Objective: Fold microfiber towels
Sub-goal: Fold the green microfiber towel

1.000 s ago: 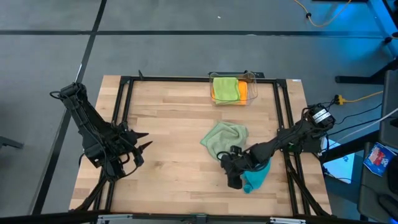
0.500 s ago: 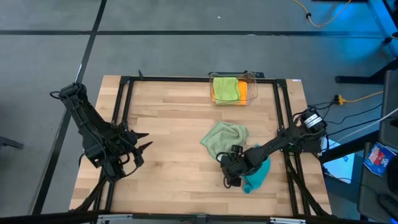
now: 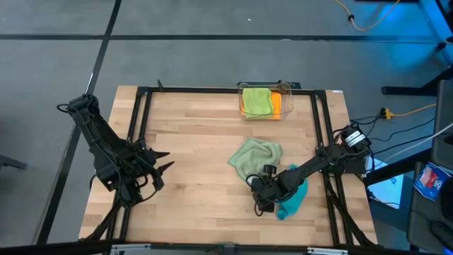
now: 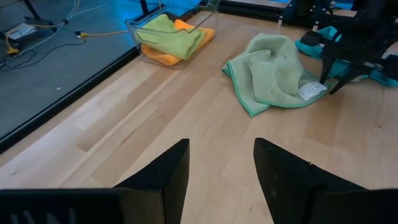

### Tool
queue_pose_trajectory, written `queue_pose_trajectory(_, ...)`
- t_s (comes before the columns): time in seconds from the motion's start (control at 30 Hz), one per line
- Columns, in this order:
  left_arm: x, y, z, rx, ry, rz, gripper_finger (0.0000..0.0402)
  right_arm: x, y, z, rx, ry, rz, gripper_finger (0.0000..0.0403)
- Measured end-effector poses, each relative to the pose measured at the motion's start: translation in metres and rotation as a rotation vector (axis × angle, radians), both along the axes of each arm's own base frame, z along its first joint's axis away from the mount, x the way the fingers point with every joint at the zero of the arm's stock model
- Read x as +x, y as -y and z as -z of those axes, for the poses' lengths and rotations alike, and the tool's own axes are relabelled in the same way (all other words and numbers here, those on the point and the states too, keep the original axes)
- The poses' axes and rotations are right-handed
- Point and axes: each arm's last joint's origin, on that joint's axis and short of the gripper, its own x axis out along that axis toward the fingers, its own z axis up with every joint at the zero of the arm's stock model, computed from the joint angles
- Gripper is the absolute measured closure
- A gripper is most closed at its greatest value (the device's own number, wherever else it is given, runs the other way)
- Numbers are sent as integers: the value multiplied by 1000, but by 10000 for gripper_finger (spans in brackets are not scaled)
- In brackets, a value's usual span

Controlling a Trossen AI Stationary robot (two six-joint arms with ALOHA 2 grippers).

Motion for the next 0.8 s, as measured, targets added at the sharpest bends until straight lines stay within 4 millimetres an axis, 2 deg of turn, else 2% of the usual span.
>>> queue_pose_trajectory(0.23,0,0,-1,17,24,-2,230,0,4,1,-70,16,14,386)
queue_pose_trajectory(0.4,0,0,-1,28,40,-4,230,9,2,-8,-140,62,21,395)
queue_pose_trajectory(0.47,0,0,-1,29,40,-4,230,20,-1,-20,-186,104,-18,397)
queue_pose_trajectory(0.53,1,0,-1,41,34,3,230,33,-6,-42,-229,177,-62,397)
queue_pose_trajectory(0.8,7,-6,-2,111,18,-16,230,60,-17,-113,-492,310,-161,401)
